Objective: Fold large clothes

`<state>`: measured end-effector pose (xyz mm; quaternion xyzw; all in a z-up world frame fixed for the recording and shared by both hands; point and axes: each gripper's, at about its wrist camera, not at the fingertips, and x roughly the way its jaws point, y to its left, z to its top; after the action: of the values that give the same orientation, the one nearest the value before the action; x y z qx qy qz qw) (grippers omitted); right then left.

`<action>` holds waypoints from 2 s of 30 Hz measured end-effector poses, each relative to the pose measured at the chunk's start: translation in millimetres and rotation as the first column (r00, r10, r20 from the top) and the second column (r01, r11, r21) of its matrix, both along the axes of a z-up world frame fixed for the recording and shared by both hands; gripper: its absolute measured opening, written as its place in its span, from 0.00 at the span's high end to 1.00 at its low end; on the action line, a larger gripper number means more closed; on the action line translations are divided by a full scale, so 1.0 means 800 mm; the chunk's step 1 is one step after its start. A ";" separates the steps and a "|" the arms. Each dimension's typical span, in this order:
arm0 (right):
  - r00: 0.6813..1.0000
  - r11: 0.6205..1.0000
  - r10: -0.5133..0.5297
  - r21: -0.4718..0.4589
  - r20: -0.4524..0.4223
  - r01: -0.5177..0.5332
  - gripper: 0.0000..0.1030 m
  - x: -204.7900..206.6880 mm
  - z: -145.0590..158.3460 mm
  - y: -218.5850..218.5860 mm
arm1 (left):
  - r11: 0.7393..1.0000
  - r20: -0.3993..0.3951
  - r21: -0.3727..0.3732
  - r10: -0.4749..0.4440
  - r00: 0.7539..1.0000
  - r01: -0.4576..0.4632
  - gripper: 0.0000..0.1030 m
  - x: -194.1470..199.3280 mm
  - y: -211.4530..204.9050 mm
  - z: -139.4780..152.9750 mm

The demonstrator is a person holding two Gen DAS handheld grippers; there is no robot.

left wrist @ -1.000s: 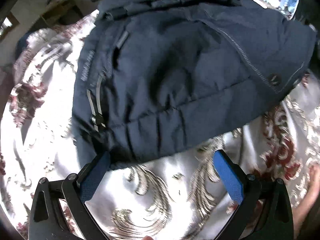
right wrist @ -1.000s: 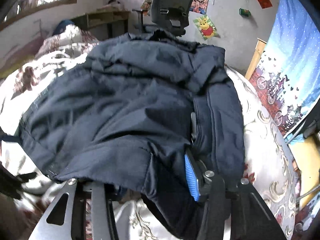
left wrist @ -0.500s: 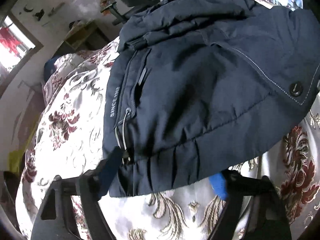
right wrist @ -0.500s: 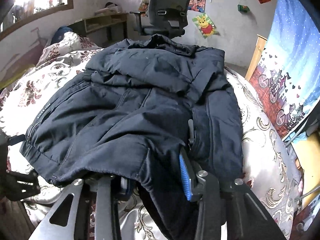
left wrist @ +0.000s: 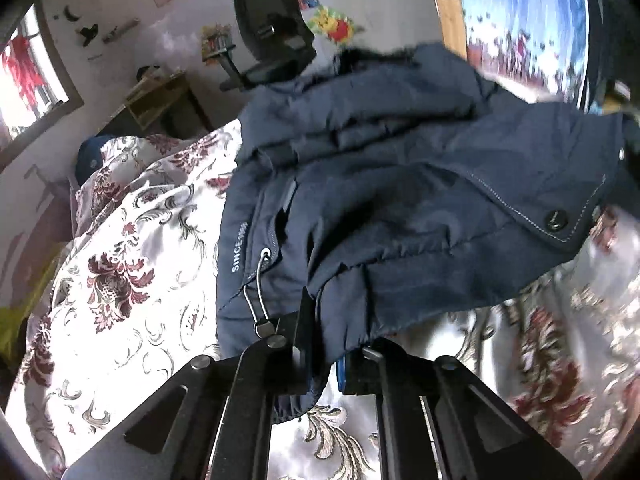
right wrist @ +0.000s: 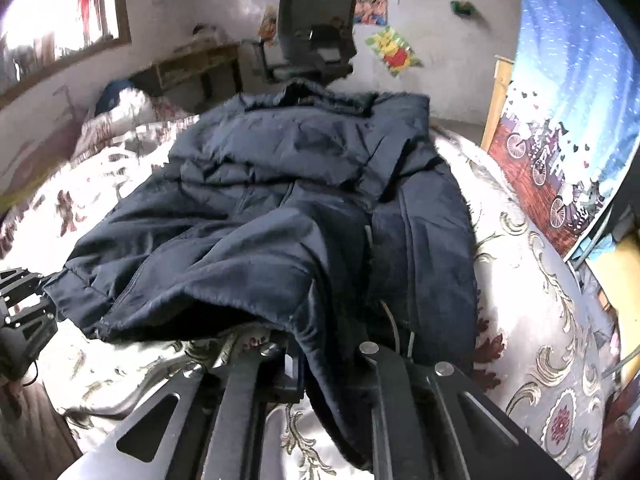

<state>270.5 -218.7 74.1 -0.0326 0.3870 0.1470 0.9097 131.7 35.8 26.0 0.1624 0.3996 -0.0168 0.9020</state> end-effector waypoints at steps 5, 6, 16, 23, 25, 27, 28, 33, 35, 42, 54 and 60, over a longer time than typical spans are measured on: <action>0.995 1.000 -0.001 0.014 0.104 0.000 0.92 -0.035 0.029 -0.012 | 0.999 0.076 -0.015 -0.046 0.996 0.047 0.96 -0.029 -0.007 0.051; 0.992 1.000 -0.002 0.018 0.124 -0.001 0.92 -0.042 0.034 -0.014 | 0.998 0.087 -0.013 -0.055 0.995 0.056 0.96 -0.036 -0.009 0.059; 0.964 0.998 0.036 0.043 0.263 -0.049 0.93 -0.121 0.088 -0.034 | 0.992 0.163 -0.072 -0.087 0.983 0.100 0.96 -0.106 -0.013 0.129; 0.948 0.992 0.032 0.109 0.317 -0.070 0.93 -0.121 0.133 -0.038 | 0.987 0.219 -0.114 -0.089 0.972 0.116 0.96 -0.112 -0.015 0.181; 0.945 0.992 0.030 0.105 0.327 -0.068 0.93 -0.106 0.138 -0.031 | 0.986 0.227 -0.124 -0.083 0.970 0.113 0.96 -0.098 -0.015 0.187; 0.944 0.993 0.032 0.100 0.329 -0.068 0.93 -0.091 0.142 -0.026 | 0.986 0.233 -0.129 -0.070 0.970 0.102 0.96 -0.083 -0.011 0.191; 0.945 0.993 0.033 0.096 0.326 -0.068 0.93 -0.081 0.143 -0.022 | 0.985 0.228 -0.143 -0.061 0.972 0.095 0.96 -0.070 -0.009 0.192; 0.952 0.995 0.040 0.072 0.305 -0.065 0.93 -0.023 0.145 -0.002 | 0.983 0.209 -0.174 -0.026 0.978 0.063 0.96 -0.005 0.008 0.194; 0.950 0.997 0.044 0.049 0.308 -0.062 0.93 -0.001 0.143 0.007 | 0.982 0.207 -0.183 -0.012 0.978 0.050 0.96 0.015 0.012 0.193; 0.956 0.999 0.019 0.041 0.291 -0.032 0.93 0.072 0.120 0.023 | 0.973 0.187 -0.231 0.042 0.981 0.003 0.96 0.103 0.022 0.179; 0.982 0.999 -0.025 0.048 0.189 0.016 0.92 0.201 0.050 0.033 | 0.959 0.079 -0.271 0.104 0.991 -0.079 0.96 0.240 0.033 0.114; 0.992 0.998 -0.032 0.060 0.119 0.025 0.90 0.247 0.017 0.032 | 0.949 0.013 -0.301 0.103 0.995 -0.094 0.96 0.281 0.043 0.083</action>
<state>468.1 -193.3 87.8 -0.0093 0.3279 0.1429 0.9338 356.5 70.4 92.4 0.0038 0.3872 -0.0299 0.9215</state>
